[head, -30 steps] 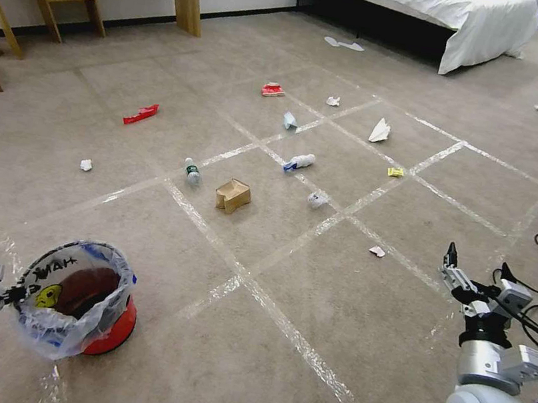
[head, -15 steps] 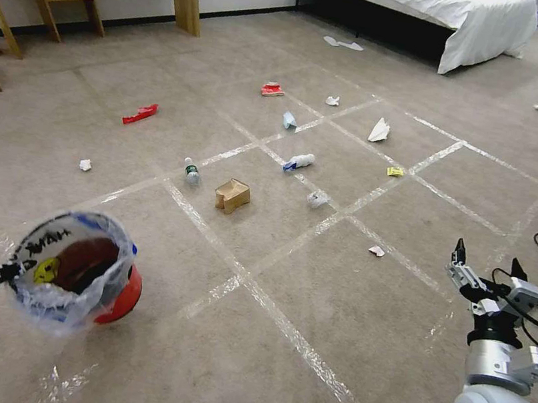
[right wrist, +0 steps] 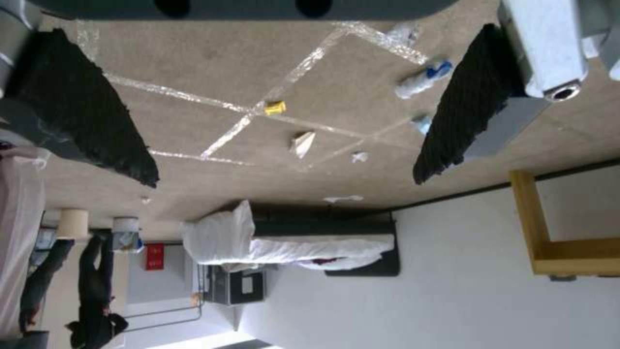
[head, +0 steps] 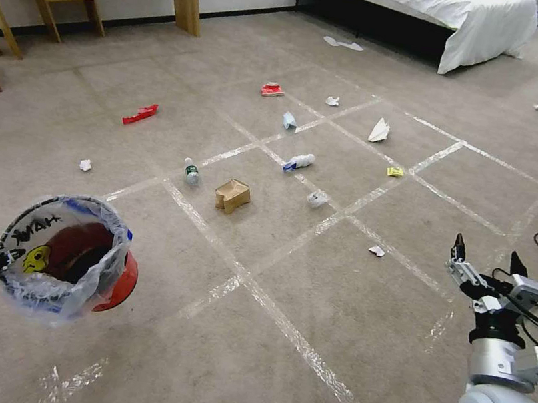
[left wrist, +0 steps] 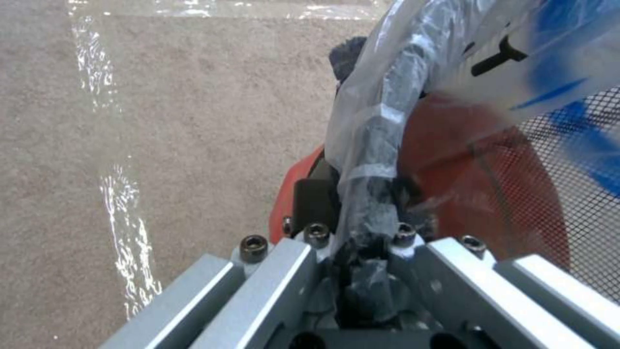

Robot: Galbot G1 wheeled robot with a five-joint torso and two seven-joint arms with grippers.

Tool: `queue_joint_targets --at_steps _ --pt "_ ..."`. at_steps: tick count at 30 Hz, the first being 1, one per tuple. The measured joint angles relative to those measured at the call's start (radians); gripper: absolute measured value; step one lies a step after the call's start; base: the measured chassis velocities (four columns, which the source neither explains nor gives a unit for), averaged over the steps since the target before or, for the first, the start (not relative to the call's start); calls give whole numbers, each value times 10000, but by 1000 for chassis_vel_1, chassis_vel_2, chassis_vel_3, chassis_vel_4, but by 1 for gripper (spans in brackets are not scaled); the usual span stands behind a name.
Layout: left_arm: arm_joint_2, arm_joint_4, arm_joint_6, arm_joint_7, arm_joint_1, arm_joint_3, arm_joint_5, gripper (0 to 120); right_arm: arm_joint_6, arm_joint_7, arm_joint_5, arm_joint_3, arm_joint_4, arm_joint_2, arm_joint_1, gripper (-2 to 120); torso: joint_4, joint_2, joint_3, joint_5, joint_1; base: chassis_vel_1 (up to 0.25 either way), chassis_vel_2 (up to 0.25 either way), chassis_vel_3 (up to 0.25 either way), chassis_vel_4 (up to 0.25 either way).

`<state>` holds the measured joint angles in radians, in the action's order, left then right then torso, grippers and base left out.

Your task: Pick up the trash bin and place the garbage on the floor into it.

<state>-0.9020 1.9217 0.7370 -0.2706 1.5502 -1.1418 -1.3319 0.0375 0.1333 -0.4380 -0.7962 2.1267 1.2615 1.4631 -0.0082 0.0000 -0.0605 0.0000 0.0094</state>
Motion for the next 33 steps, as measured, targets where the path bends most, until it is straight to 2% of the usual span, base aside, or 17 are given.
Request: queue_joint_targets --at_steps 7,18,31,33 --pt "-2 34 -2 -50 -22 17 -55 0 -7 -11 -17 -7 46 -36 27 100 0 0 1 -1 -1 -59 50 59 -50" --pt "34 5 -16 -79 -100 95 -96 0 -53 -27 -42 48 56 -46 -32 100 0 0 -1 -1 0 -172 156 158 -170" --pt "152 -364 -19 -98 -257 115 -107 0 -78 -30 -34 79 40 -12 -41 100 0 0 -1 -2 -1 -128 116 137 -126" --pt "179 -581 -19 -99 -344 117 -90 0 -91 -29 -36 77 52 -12 -41 100 -1 0 -1 -1 0 -115 122 126 -127"
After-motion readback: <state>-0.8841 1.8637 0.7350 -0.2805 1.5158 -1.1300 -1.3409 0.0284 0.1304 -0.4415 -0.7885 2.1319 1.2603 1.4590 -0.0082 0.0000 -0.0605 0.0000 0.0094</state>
